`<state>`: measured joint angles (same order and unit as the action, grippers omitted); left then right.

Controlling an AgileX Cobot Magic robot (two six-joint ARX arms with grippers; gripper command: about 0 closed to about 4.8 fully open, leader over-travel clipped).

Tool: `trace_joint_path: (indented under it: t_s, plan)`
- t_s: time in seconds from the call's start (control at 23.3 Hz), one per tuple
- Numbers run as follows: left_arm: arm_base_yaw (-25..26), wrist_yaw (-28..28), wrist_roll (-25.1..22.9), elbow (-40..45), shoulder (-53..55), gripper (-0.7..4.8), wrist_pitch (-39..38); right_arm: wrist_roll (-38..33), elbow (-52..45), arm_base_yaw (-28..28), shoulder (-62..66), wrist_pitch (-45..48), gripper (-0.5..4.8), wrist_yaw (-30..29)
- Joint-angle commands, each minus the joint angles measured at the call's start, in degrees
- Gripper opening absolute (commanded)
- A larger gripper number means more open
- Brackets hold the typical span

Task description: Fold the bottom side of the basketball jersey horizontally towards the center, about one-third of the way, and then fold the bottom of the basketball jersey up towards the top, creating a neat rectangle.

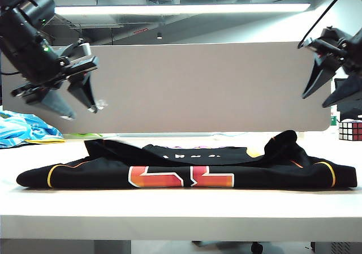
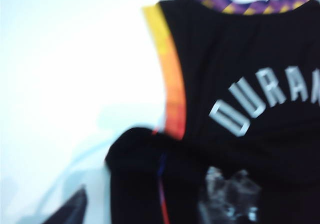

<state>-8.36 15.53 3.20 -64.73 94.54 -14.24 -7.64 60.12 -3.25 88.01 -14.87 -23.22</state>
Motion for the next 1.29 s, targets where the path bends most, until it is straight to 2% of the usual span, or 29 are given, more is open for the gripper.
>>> trace_joint_path:
  t_s: [0.04,0.21,0.39,0.6,0.69,0.94,1.29]
  plan:
    - [0.0,0.15,-1.27,-0.09,-0.92,2.82,-10.29,2.01,0.09,-1.73,-2.32,-9.38,2.43,-2.73]
    - [-0.02,0.39,-3.52,0.31,-0.96,2.82,-21.03,3.43,-0.48,-2.14,-5.07,-19.45,2.43,-2.75]
    - [-0.02,1.44,-3.69,2.93,-0.96,2.82,-26.99,3.17,-4.68,-2.32,-7.76,-23.34,2.43,-5.46]
    - [-0.07,4.2,-3.76,7.8,-0.94,2.82,-26.05,3.69,-11.1,-2.34,-8.31,-23.65,2.52,-9.2]
    - [-0.07,4.2,-3.85,10.29,-0.94,2.82,-24.94,3.39,-14.86,-2.32,-8.28,-20.59,3.1,-10.47]
    - [-0.07,4.2,-3.82,11.85,-0.94,2.82,-22.53,1.64,-18.62,-2.32,-8.22,-14.97,3.1,-10.62]
    - [-0.07,4.26,-3.19,11.85,-0.94,2.82,-20.44,0.31,-18.69,-2.23,-8.11,-11.87,3.1,-11.47]
